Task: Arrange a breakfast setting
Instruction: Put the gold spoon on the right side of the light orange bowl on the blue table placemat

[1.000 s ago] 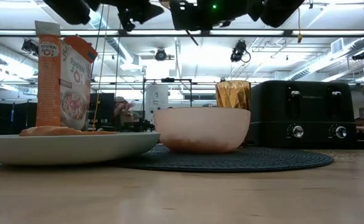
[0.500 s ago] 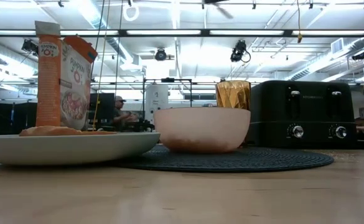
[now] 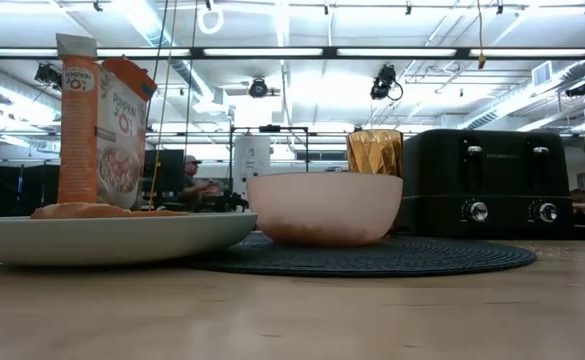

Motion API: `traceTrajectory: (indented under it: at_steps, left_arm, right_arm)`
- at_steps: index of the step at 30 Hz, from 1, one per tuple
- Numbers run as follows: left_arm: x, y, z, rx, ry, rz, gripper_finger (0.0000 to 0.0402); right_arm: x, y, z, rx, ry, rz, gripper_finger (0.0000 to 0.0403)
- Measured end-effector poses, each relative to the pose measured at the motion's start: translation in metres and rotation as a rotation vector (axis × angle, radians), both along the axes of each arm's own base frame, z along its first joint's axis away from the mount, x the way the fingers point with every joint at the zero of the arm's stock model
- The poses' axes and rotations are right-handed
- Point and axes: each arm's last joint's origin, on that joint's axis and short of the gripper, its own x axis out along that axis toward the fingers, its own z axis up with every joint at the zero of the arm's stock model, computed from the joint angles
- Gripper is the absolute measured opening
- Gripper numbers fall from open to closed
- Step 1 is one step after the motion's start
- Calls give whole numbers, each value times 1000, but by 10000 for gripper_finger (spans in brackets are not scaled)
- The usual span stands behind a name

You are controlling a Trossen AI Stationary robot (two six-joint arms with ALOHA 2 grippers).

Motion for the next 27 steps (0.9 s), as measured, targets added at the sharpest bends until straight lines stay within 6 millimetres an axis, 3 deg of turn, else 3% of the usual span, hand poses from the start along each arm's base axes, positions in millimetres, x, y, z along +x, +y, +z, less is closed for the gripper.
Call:
traceTrajectory:
  at_steps: [4, 9, 13, 16, 22, 27]
  left_arm:
    - [-2, -4, -10, -21, 46, -40, 281]
    - [-3, -6, -15, -61, 70, -48, 281]
    - [-2, -5, -18, -65, 85, -44, 281]
    - [-2, -5, -18, -65, 85, -43, 281]
    - [-2, -5, -17, -74, 78, -43, 281]
    - [0, -3, -17, -113, 70, -33, 281]
  right_arm:
    - [8, -10, -27, 288, 63, 185, 26]
    - [2, -20, -48, 656, 330, 214, 26]
    - [-14, -28, -51, 867, 649, 88, 26]
    - [-27, -35, -51, 939, 792, -77, 26]
    - [-44, -60, -61, 923, 748, -450, 26]
    - [-41, -72, -78, 969, 578, -540, 26]
